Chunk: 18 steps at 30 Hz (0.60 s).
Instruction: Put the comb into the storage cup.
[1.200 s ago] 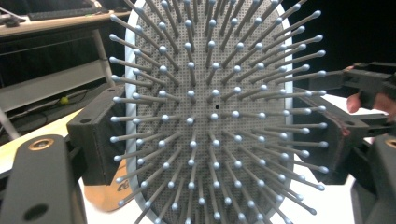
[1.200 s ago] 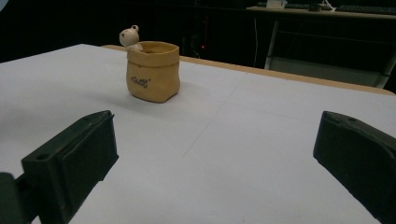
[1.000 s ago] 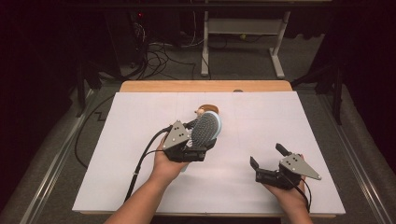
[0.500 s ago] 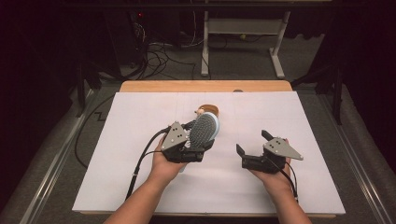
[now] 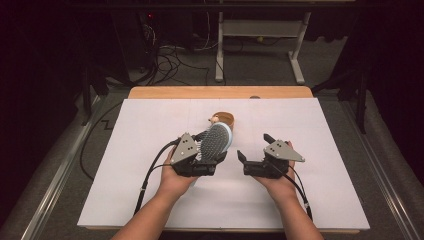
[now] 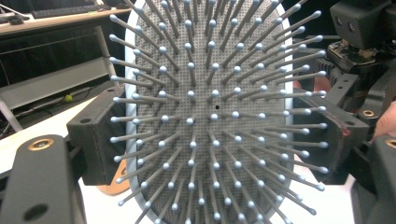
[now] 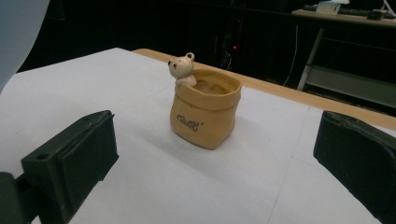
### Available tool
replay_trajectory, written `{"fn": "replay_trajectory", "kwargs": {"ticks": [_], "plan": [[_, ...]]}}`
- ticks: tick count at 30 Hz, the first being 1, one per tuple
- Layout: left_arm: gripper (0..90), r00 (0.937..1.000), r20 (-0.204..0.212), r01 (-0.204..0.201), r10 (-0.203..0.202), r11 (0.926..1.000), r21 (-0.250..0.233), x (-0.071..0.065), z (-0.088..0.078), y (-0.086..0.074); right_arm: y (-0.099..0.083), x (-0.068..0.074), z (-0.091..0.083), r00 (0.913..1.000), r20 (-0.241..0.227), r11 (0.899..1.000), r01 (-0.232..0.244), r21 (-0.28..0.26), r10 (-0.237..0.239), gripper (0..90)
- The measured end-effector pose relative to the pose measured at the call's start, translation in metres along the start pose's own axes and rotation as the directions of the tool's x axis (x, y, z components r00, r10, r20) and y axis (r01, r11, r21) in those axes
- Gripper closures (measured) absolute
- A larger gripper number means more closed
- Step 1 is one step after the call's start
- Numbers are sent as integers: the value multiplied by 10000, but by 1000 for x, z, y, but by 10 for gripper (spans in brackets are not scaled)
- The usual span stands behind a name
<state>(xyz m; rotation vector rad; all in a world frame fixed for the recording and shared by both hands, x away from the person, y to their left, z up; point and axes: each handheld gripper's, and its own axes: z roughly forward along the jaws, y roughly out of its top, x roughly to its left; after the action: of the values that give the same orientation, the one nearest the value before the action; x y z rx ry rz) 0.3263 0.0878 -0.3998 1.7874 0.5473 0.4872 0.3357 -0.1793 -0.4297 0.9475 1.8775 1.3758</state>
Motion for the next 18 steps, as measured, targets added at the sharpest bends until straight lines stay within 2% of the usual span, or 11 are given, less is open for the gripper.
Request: {"fn": "replay_trajectory", "kwargs": {"ticks": [8, 11, 13, 18], "plan": [[202, 10000, -83, 21, -21, 10000, -13, -2, -3, -4, -4, 3, -8, 9986, -446, 9996, -289, 68, 292, 1], [202, 10000, 21, 23, -22, 10000, -27, -5, -3, -4, -2, 4, -15, 9974, -633, 9994, -343, -107, 335, 1], [202, 9999, -5, -147, 147, 9999, -13, -8, -3, -3, 1, 5, -18, 9966, -723, 9991, -407, -145, 396, 1], [202, 9997, -90, -234, 235, 9997, 71, -9, -2, -4, 10, 8, -24, 9933, -1021, 9976, -581, -374, 540, 1]]}}
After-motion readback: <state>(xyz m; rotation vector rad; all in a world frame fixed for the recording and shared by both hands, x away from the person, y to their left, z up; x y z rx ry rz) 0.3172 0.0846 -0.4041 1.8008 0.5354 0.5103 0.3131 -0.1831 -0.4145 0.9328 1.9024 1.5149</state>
